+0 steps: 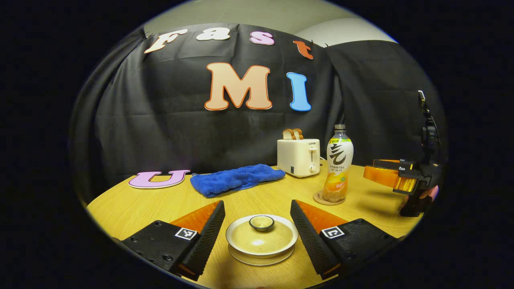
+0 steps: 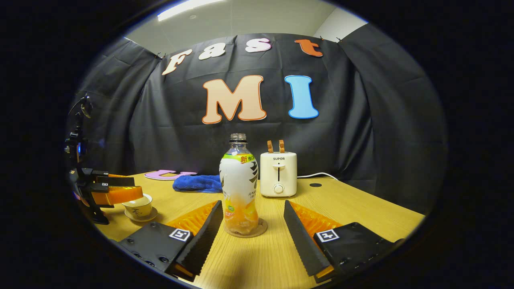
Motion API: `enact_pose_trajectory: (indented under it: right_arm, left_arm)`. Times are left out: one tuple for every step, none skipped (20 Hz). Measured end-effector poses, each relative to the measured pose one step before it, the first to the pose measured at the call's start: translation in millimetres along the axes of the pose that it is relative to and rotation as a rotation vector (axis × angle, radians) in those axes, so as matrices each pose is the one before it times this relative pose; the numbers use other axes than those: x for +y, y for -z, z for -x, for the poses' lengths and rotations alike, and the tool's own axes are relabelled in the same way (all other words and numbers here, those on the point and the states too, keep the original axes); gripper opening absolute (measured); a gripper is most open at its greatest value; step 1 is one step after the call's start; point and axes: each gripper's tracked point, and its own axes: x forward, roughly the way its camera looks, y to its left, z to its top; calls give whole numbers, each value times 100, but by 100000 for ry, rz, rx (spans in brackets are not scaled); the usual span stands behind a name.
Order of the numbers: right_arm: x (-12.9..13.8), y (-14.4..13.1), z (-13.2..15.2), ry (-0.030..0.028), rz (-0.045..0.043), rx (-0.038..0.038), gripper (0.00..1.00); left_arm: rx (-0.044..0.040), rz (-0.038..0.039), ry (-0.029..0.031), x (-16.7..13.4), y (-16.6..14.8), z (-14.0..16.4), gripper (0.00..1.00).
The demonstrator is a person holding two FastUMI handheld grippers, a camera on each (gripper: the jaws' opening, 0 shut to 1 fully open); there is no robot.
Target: Open the teacup lid with one hand, grasp the water bottle and pour water into the teacup with the other hand; after pouring, place the water bottle on the coaster and then close the teacup lid.
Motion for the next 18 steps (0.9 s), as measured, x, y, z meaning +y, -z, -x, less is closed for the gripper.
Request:
enact_pose_trajectory:
  right_arm:
    - [22,7,26,-12,21,-16,96]
    - [-42,-22,-10,3,-6,5,96]
    - [9,27,2,3,-10,13,100]
    - [-6,3,-33,4,8,-22,92]
    - [-19,12,2,-1,22,0,91]
    - [35,21,-26,-6,-16,-15,91]
    - [-19,-21,17,-24,26,-15,91]
    - [-12,-57,10,4,-28,-45,100]
    - [-20,58,25,-16,25,-42,91]
    - [-15,-11,-10,4,-14,18,91]
    - [-1,15,-6,-3,13,15,91]
    - [15,14,-24,-9,27,-53,91]
    - [-6,-33,22,7,-21,-17,96]
    - [34,-59,-21,-8,25,-54,96]
    - [-49,32,-2,4,-12,-10,96]
    - [-20,-25,21,-6,-5,17,96]
    - [-23,13,29,5,-2,-14,96]
    - [23,-9,-16,1,-4,19,96]
  left_arm:
    - [-1527,564,-520,121,-158,230,96]
    - [-1362,450,-318,57,-202,157,96]
    - [-1782,152,-59,-35,-310,163,96]
    - [-38,-204,-609,148,40,-15,96]
    - [619,66,-1384,396,228,222,96]
    - [-355,-21,-1069,247,-95,132,96]
    - [-231,-73,-954,115,-31,211,96]
    - [33,-158,-1338,351,-58,280,96]
    - [-40,-35,-1650,446,14,268,96]
    - [196,-147,-2068,454,46,242,96]
    - [-279,126,-1959,451,-38,332,95]
    - [-233,-176,-1425,369,-167,272,96]
    - [-75,-18,-1489,272,81,200,95]
    - [394,-60,-1695,390,48,218,95]
    - [-124,17,-2059,441,-4,127,96]
    - [316,-4,-2183,411,15,117,95]
    - [98,-82,-2849,623,67,148,96]
    - [45,-110,-3243,649,-47,131,96]
